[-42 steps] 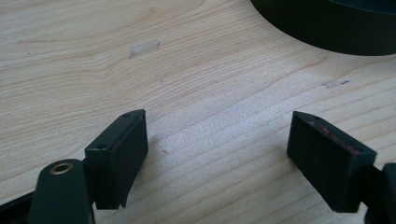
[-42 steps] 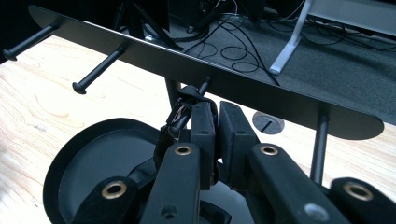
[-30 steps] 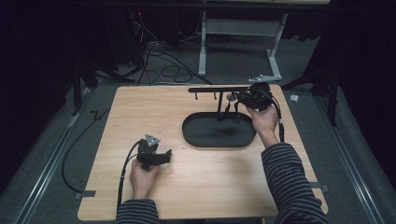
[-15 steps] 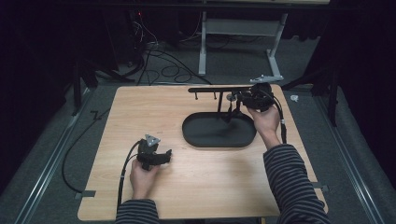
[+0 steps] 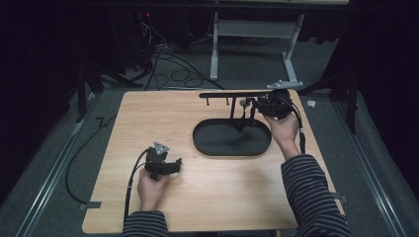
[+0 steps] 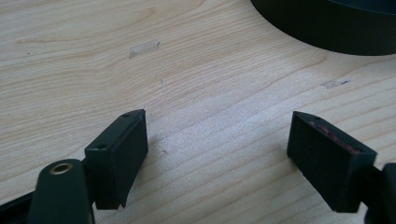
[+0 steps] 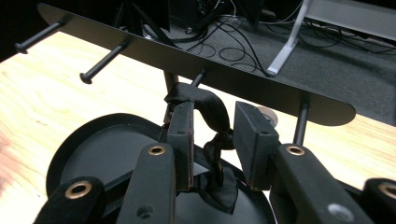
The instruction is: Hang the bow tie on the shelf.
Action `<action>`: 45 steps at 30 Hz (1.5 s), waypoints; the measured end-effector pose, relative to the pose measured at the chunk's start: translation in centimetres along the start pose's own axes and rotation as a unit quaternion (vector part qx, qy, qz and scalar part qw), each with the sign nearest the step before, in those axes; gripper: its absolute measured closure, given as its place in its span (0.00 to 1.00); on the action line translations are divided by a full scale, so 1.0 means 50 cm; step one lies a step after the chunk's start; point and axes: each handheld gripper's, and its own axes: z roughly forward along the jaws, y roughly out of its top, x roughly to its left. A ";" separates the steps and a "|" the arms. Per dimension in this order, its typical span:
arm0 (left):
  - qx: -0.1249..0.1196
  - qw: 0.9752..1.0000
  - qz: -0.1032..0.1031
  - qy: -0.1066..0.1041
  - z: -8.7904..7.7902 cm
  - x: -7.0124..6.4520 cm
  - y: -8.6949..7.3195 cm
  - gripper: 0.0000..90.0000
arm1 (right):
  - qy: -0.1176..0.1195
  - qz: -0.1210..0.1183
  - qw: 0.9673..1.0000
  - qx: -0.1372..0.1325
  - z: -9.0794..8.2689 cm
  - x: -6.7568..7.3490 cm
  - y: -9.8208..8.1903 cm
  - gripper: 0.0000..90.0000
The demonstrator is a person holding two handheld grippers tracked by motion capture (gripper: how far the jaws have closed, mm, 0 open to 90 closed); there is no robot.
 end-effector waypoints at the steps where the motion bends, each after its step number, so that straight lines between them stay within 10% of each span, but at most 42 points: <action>1: 0.000 1.000 0.000 0.000 0.000 0.000 0.000 0.23 | -0.002 -0.002 1.000 0.002 0.003 0.000 0.000 0.78; 16: -0.001 1.000 0.000 0.000 0.000 0.000 0.000 0.23 | -0.009 0.007 1.000 0.027 0.027 -0.005 -0.013 0.74; 45: -0.001 1.000 0.000 0.001 0.000 0.000 0.000 0.23 | 0.017 0.022 1.000 -0.014 -0.042 -0.021 -0.052 0.70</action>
